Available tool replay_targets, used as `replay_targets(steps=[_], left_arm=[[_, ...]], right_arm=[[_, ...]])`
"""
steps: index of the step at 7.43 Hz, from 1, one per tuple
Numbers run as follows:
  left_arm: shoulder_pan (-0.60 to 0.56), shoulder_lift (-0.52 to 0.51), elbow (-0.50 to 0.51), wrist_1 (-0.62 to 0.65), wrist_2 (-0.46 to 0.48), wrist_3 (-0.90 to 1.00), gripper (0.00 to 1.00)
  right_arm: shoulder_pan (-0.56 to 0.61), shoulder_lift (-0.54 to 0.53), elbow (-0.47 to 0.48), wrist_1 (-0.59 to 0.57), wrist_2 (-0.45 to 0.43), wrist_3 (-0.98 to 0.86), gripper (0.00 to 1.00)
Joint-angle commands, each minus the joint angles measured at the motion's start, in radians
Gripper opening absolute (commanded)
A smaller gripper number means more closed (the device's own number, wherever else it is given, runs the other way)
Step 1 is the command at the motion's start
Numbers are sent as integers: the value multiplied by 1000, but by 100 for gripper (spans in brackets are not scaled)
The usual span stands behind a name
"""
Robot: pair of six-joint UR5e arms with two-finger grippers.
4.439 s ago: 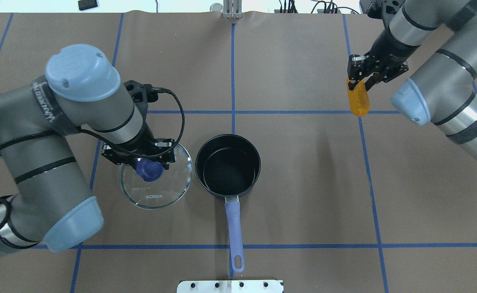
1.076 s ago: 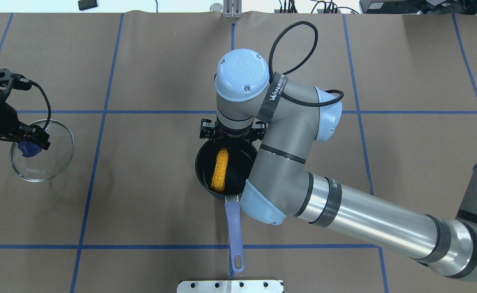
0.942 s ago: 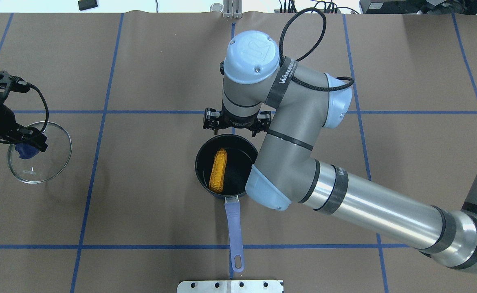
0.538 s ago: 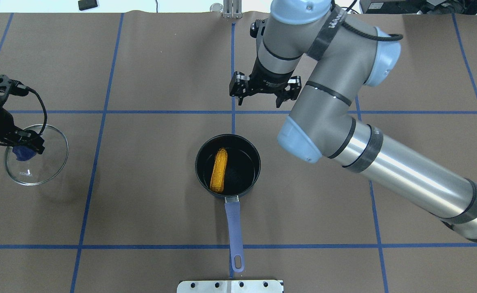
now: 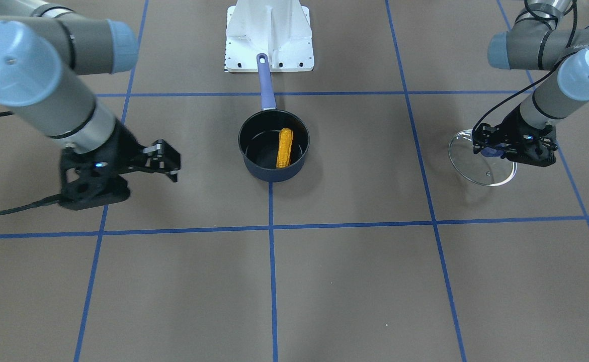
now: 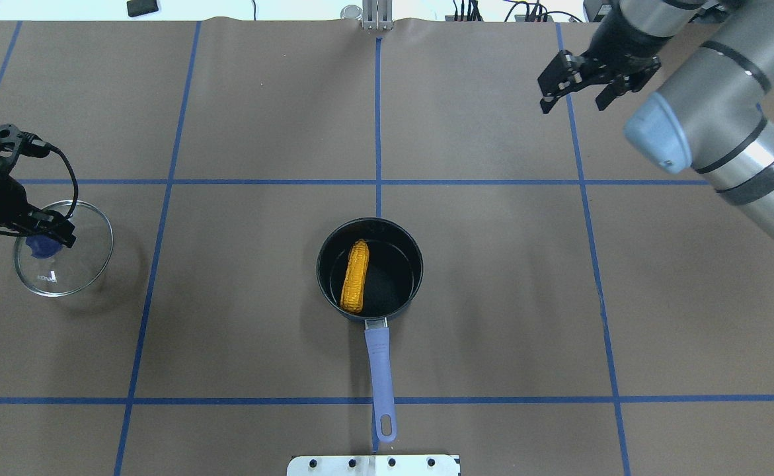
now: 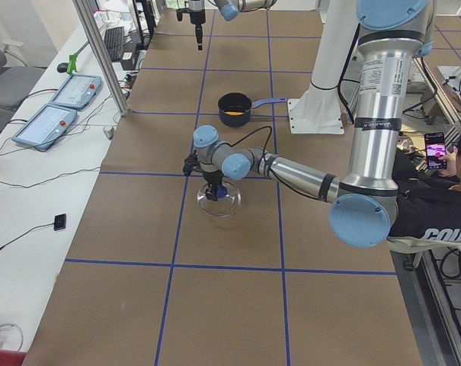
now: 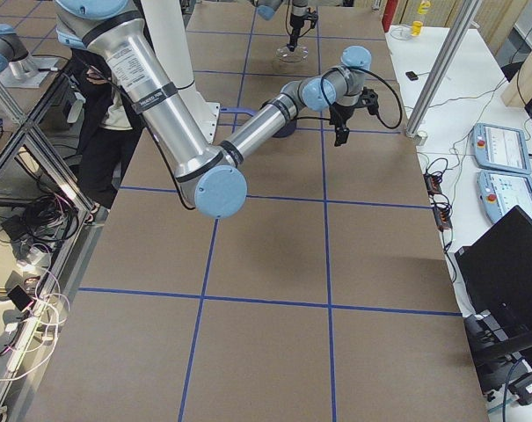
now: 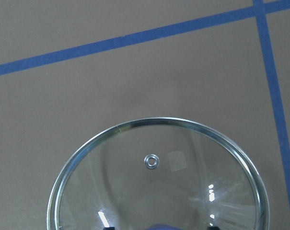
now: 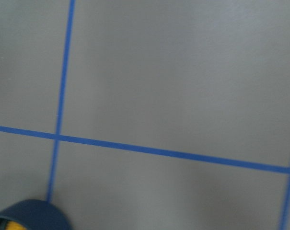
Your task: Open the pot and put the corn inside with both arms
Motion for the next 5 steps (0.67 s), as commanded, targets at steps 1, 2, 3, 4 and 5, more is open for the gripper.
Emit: replay_targets(steps=[1,2,3,4,5], left_arm=[[0,-5,10,-3,0,-1,56],[0,-7,14,-3,0,-2,56],[0,-8,19,-3,0,-1,56],[0,-16,37,-3,0,1,56],[1,-21,53,-3,0,1,56]], right_arm=[[149,-122,-16,-7,73,-220,100],[192,-171,-19,-7,63,-295,100],[240,-190,-48,-7,60,-346,100],[277,-225,-53,-7,57,-407,100],[310,-254,-56,-5,54,-433,100]])
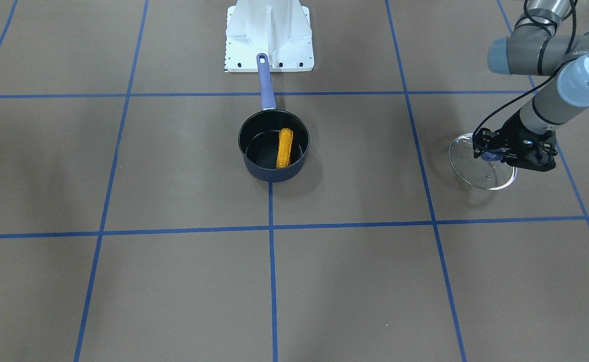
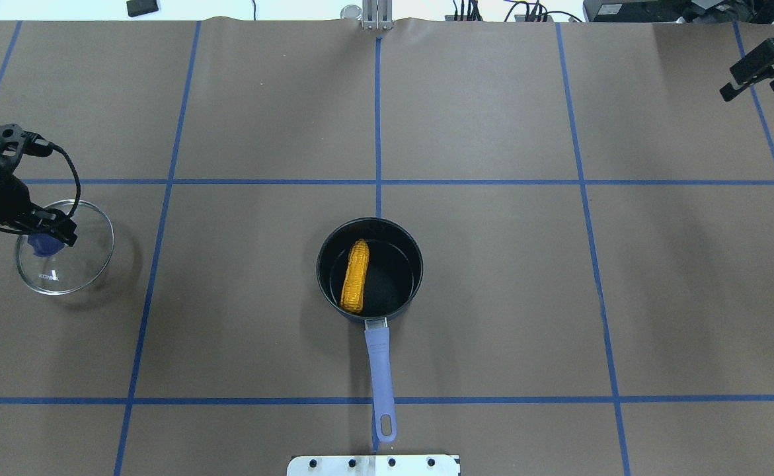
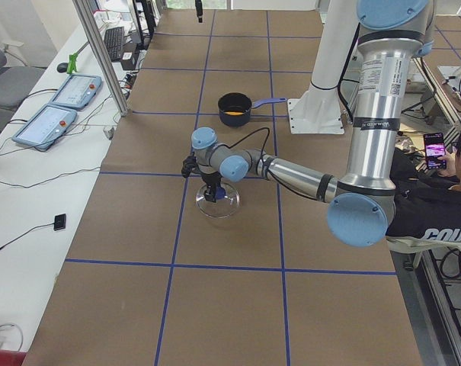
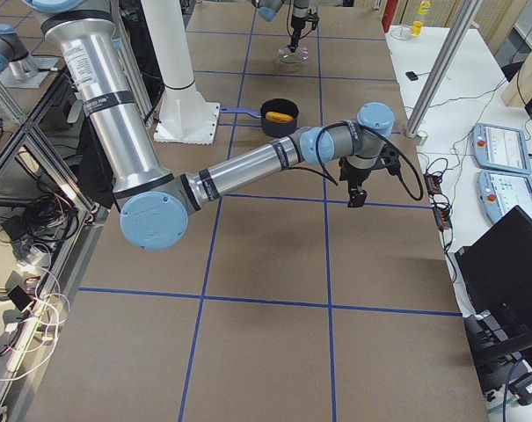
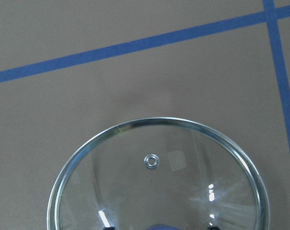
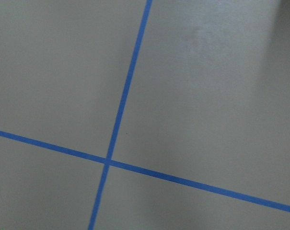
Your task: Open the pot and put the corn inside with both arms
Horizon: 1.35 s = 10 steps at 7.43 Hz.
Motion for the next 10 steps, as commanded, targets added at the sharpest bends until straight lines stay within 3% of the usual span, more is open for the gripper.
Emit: replay_targets(steps=[1,9,10], left_arm=[[1,-8,25,-2,0,1,56],[4,-36,70,0,0,-5,58],[6,-37,71,0,0,-4,63]], right_arm=[[72,-70,-10,4,-4,-56,100],[77,-129,-10,7,-35,-53,100],[77,-129,-10,7,-33,-53,100]])
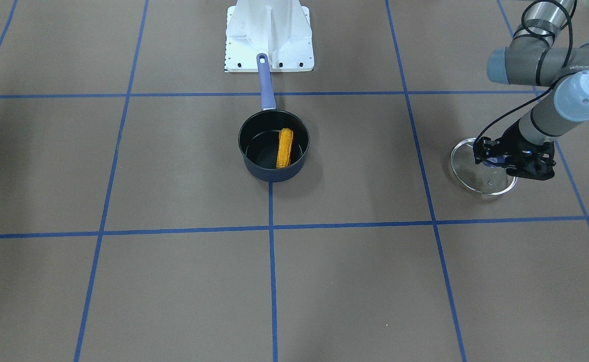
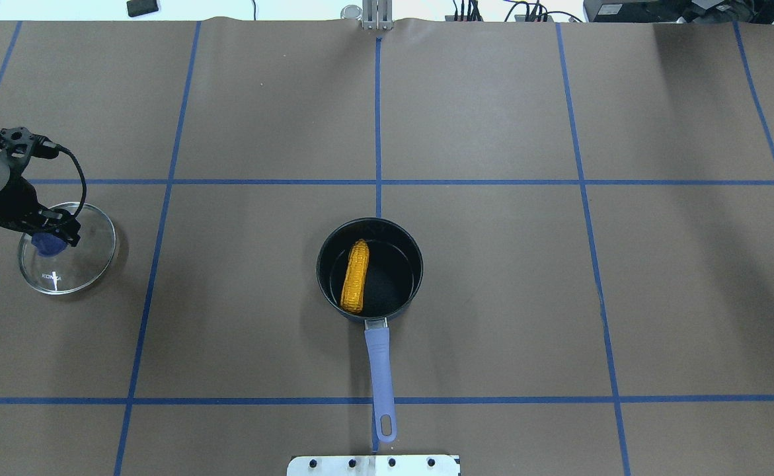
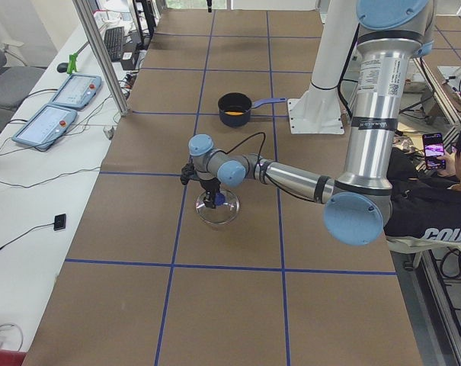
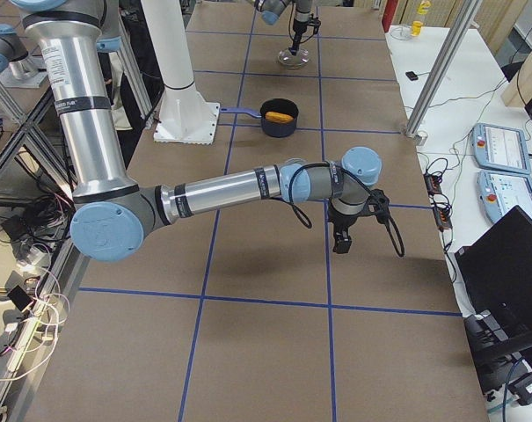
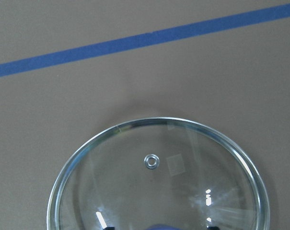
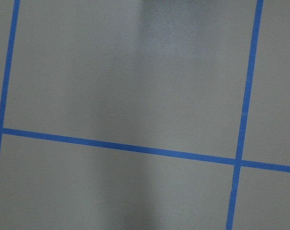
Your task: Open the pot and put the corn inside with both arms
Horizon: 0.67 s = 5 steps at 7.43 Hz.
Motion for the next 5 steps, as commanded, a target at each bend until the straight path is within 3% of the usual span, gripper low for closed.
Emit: replay_targets(steps=[1,5], left_arm=[[1,-5,11,0,0,5,66],[1,-13,25,0,0,3,76]], right_arm=[[0,0,0,0,1,0,100],[0,0,0,2,1,0,100]])
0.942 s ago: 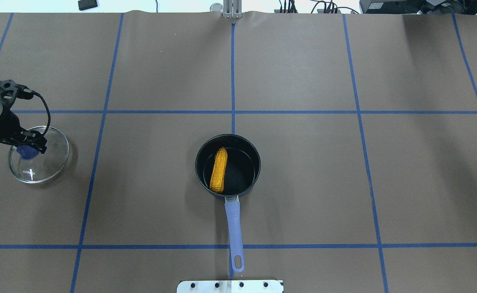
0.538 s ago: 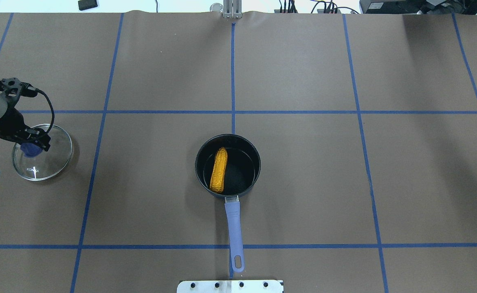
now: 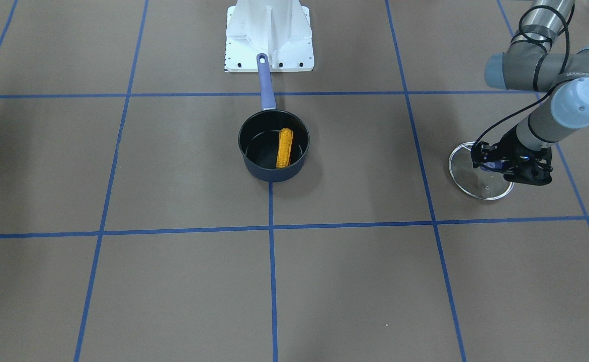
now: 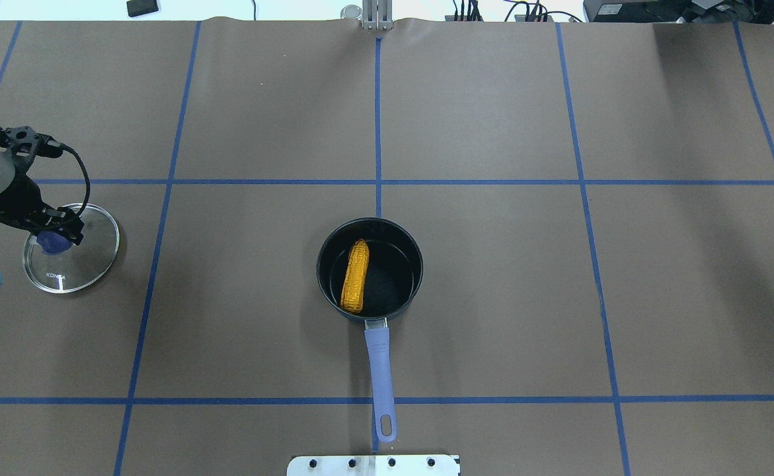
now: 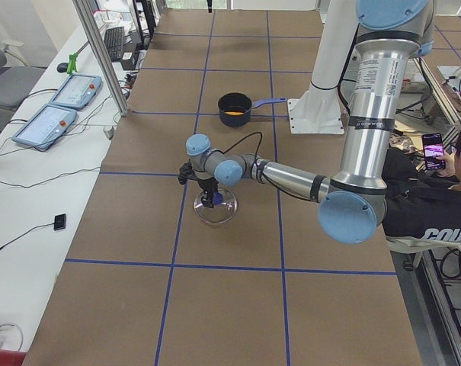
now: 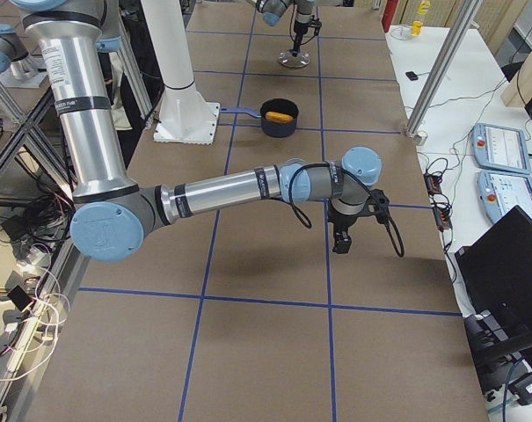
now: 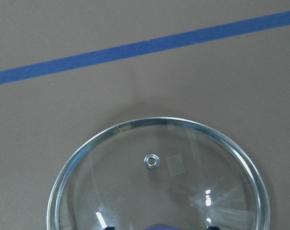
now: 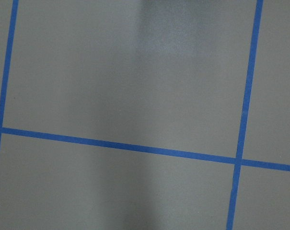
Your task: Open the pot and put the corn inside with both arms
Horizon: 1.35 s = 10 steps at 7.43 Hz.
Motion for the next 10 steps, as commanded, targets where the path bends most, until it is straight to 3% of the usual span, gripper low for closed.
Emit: replay_targets(steps=[1,3,4,5,8,10], left_arm=[[0,-1,3,0,0,0,83],[-6,-7,-6,3,-9,-2,97],[-55,-8,-11,12,-21,0,97],[-136,-13,-8,22,-94,48,97],[-354,-14,-3,225,-114,436,97],[-451,-13,0,296,-112,581,97]], right_arm=[[0,-2,0,1,2,0,100],[0,-2,0,1,3,3,100],[0,-2,0,-2,2,8,100],[0,-2,0,-4,2,12,100],[0,0,-2,-7,2,14,100],[0,0,-2,-7,2,14,100]])
